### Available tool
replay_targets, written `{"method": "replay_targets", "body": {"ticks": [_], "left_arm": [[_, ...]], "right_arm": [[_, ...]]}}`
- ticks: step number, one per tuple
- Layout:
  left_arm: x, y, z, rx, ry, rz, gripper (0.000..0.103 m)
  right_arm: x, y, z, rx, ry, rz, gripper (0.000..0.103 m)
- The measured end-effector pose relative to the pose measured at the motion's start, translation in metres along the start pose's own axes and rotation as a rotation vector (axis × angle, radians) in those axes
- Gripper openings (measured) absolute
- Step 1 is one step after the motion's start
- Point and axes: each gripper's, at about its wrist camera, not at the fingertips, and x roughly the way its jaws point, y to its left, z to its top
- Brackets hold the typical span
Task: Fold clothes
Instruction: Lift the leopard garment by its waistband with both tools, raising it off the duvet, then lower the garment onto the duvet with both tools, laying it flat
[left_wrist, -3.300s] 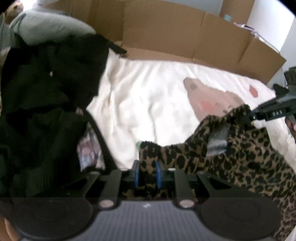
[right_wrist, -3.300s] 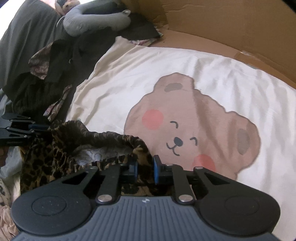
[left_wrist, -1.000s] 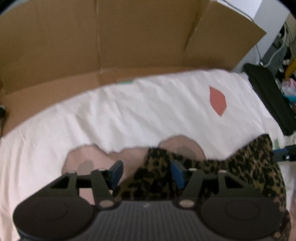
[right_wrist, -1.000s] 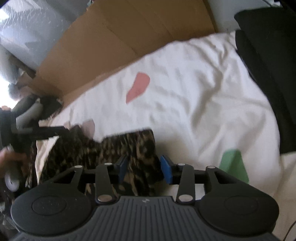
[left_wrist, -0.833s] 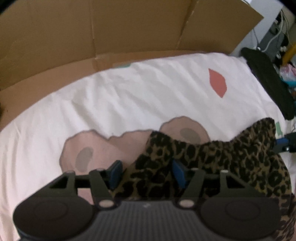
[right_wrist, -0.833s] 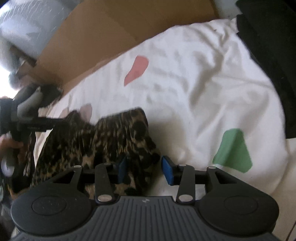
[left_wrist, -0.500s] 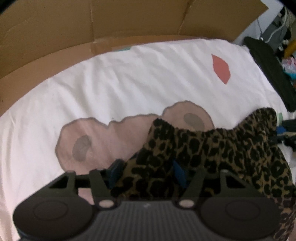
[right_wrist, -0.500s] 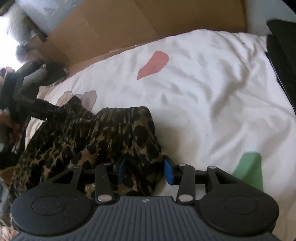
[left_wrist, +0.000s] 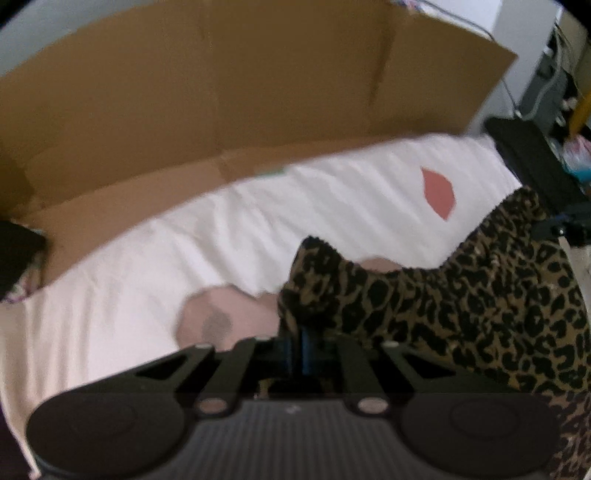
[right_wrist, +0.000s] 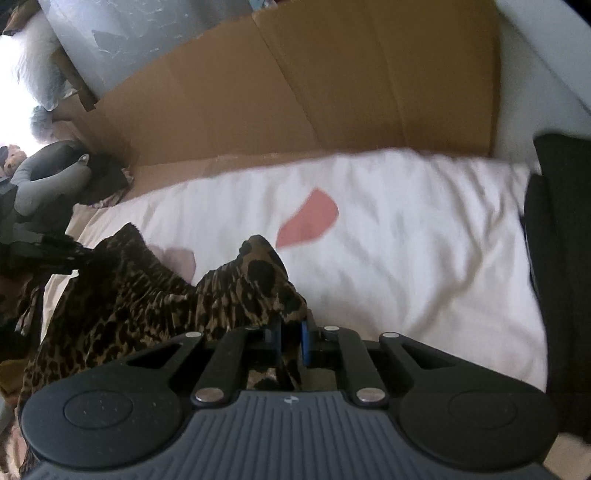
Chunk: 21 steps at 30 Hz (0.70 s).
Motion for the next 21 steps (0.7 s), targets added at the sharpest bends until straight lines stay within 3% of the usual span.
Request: {"method": "replay_targets", "body": {"ticks": [8, 21], "left_arm": [[-0.024, 0.020, 0.027, -0.050, -0.113, 0.069, 0.005], [-0.020, 0.046, 0.047, -0.099, -0.155, 0.150, 0.005]], "right_arm": [[0.002, 0.026, 0.054, -0.078, -0.034, -0.049, 0.008], [0.044, 0.050, 0.125, -0.182, -0.019, -0.137, 0.008]]}}
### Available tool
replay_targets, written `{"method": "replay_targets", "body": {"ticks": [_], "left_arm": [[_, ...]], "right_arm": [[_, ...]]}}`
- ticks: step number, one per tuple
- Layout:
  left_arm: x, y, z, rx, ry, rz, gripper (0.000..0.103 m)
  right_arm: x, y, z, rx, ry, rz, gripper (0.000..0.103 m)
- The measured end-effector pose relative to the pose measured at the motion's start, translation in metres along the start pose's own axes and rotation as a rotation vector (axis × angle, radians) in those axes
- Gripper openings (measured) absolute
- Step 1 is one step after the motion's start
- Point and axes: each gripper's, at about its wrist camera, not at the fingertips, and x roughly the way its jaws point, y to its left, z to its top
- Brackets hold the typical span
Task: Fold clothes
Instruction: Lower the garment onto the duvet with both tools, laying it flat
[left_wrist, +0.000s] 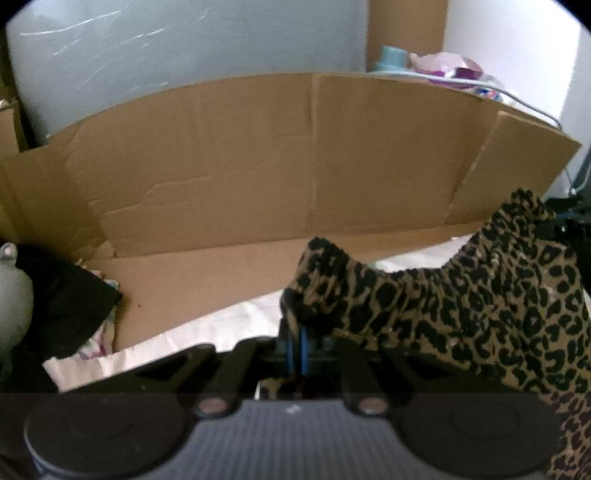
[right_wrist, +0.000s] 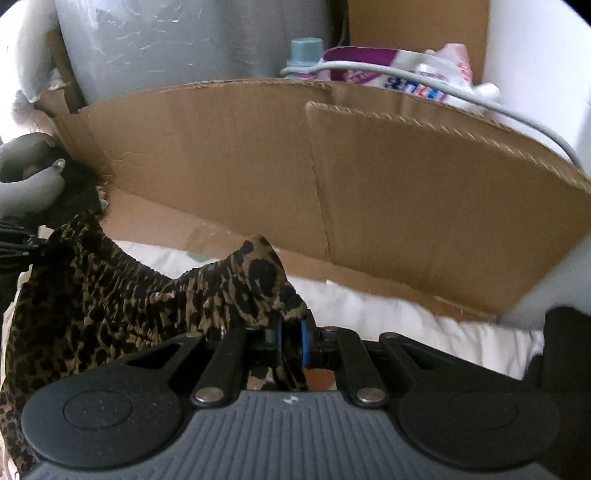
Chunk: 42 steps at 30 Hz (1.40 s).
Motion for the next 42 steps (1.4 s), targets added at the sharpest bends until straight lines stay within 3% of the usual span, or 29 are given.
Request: {"method": "replay_targets", "body": {"ticks": [10, 17, 19, 20, 23, 24, 27, 34, 39, 42], "left_arm": [[0.025, 0.030, -0.009, -0.106, 0.029, 0.030, 0.004], [0.065, 0.031, -0.030, -0.089, 0.088, 0.033, 0.006], [0.077, 0.034, -0.034, -0.110, 0.106, 0.052, 0.024], [0.082, 0.036, -0.036, -0.122, 0.115, 0.062, 0.032], [0.073, 0.038, -0.036, -0.147, 0.118, 0.087, 0.053], [0.070, 0.039, -0.036, -0.155, 0.119, 0.095, 0.062], [0.045, 0.036, -0.034, -0.136, 0.094, 0.077, 0.068], [-0.015, 0.007, -0.013, -0.065, 0.066, 0.038, 0.069], [-0.055, -0.014, 0.020, -0.115, 0.077, -0.011, 0.074], [-0.072, -0.021, 0.034, -0.178, 0.111, -0.047, 0.074]], "right_arm": [[0.032, 0.014, 0.021, -0.078, 0.036, -0.038, 0.008], [0.071, 0.019, 0.013, -0.093, 0.083, -0.075, 0.010], [0.087, 0.015, 0.006, -0.082, 0.096, -0.098, 0.017], [0.094, 0.012, 0.001, -0.050, 0.102, -0.097, 0.030], [0.096, -0.002, -0.013, 0.121, 0.109, -0.063, 0.041], [0.091, -0.005, -0.017, 0.154, 0.106, -0.044, 0.043], [0.066, -0.007, -0.023, 0.173, 0.068, 0.011, 0.048], [-0.039, -0.009, -0.033, 0.198, -0.087, 0.092, 0.049], [-0.124, -0.023, -0.042, 0.266, -0.154, 0.086, 0.051], [-0.153, -0.029, -0.047, 0.285, -0.150, 0.098, 0.055]]}}
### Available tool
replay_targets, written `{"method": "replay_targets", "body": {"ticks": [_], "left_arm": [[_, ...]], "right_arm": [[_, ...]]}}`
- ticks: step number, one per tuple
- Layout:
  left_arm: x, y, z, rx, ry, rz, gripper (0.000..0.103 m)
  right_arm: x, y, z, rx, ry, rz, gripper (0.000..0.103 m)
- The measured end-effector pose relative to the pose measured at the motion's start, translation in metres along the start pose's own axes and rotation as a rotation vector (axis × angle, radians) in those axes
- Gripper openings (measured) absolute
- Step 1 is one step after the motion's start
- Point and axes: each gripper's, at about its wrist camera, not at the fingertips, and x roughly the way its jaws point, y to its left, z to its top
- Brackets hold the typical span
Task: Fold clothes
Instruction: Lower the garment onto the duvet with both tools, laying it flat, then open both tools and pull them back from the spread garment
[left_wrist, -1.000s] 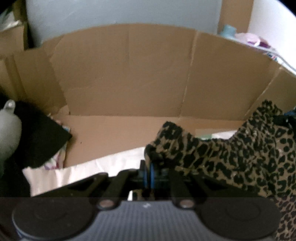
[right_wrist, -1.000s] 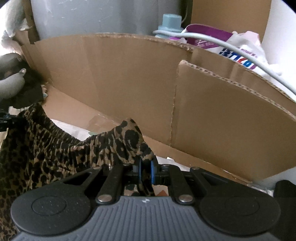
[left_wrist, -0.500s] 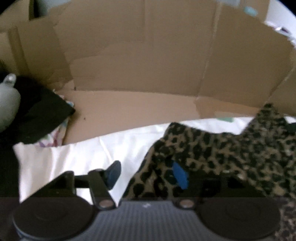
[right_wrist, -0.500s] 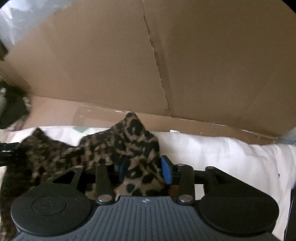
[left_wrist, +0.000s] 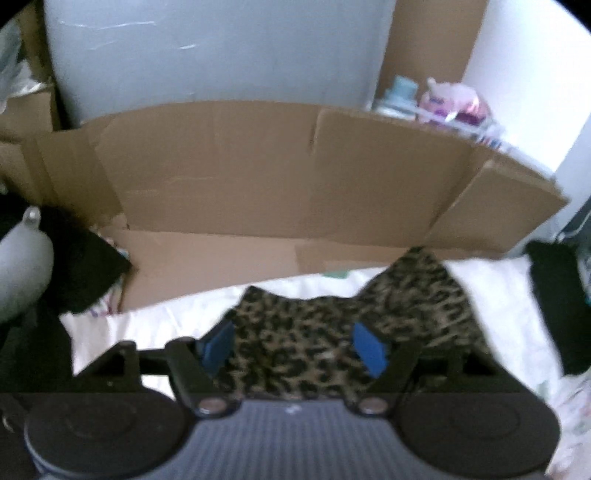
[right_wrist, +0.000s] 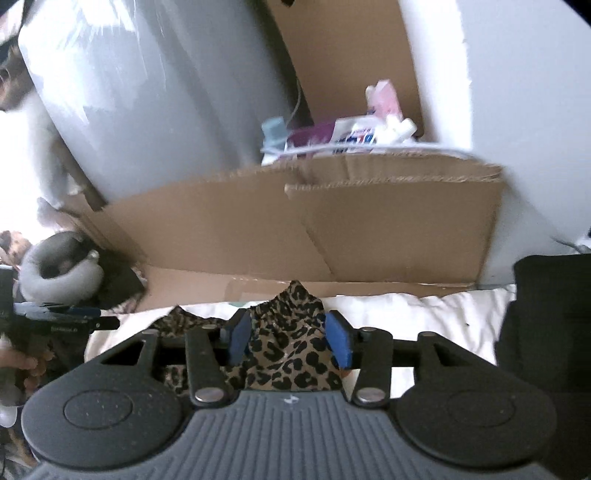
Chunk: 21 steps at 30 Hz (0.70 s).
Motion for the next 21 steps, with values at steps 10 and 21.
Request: {"method": "replay_targets", "body": {"ticks": [10, 21], "left_arm": [[-0.057, -0.042, 0.000, -0.078, 0.103, 0.025, 0.090], [-0.121, -0.064, -0.034, -0.158, 0.180, 0.074, 0.103]], "right_arm": [[-0.066, -0.006, -0.001, 0.007, 0.096, 0.109, 0.089], [-0.121, -0.001, -0.003, -0.002, 0.133, 0.000, 0.103]]}}
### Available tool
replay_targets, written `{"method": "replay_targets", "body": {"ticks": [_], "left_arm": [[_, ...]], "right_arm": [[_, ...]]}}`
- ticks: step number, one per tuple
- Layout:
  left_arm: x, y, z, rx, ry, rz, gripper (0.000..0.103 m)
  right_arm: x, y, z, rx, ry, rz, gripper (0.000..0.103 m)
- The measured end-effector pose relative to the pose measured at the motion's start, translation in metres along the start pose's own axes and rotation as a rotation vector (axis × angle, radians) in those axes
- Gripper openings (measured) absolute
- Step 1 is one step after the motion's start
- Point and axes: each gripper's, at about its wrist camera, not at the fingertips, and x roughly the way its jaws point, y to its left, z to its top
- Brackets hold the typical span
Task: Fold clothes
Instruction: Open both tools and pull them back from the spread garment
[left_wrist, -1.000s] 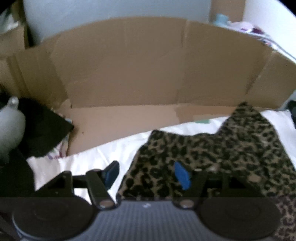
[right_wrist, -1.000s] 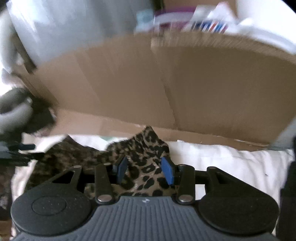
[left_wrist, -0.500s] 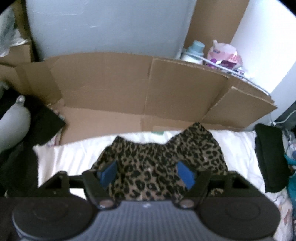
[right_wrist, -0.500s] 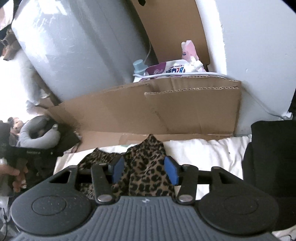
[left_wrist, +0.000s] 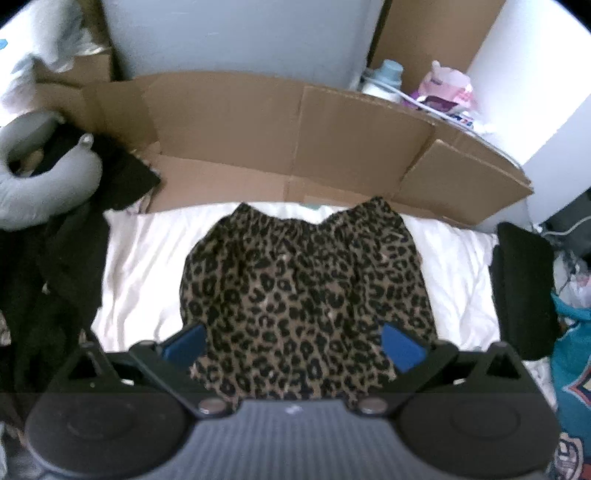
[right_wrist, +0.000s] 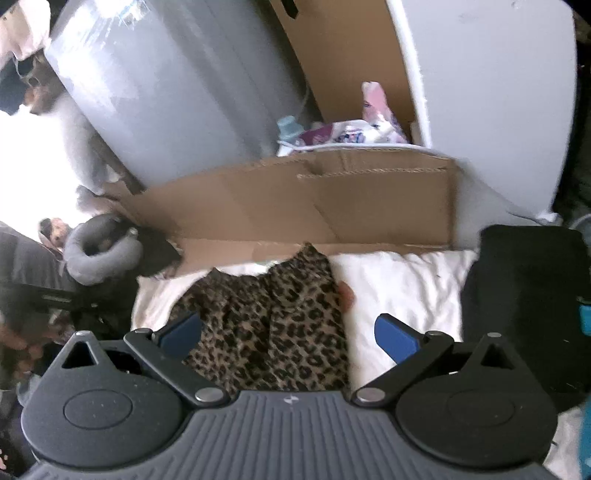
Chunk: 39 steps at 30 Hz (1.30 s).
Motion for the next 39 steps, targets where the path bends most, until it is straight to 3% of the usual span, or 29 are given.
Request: {"method": "replay_targets", "body": {"ticks": [10, 16, 24, 30, 35, 39], "left_arm": [[-0.054, -0.009, -0.043, -0.053, 0.002, -0.052, 0.103], [-0.071, -0.034, -0.064, -0.037, 0.001, -0.034, 0.103], [-0.016, -0.048, -0.076, -0.018, 0.041, -0.057, 0.103], [0.034, -0.057, -0.075, 0.044, 0.056, -0.044, 0.103], [0.063, -0.058, -0.074, 0.066, 0.096, -0.044, 0.103], [0.084, -0.060, -0.076, 0.127, 0.117, -0.049, 0.103]], "right_arm": [[-0.048, 0.011, -0.017, 0.014, 0.094, 0.001, 0.103], [-0.062, 0.004, -0.029, 0.023, 0.122, 0.021, 0.103], [-0.008, -0.030, -0.064, 0.057, 0.192, 0.077, 0.099], [0.035, -0.050, -0.079, 0.106, 0.171, 0.139, 0.097], [0.078, -0.066, -0.101, 0.161, 0.196, 0.165, 0.083], [0.101, -0.078, -0.116, 0.204, 0.197, 0.165, 0.082]]}}
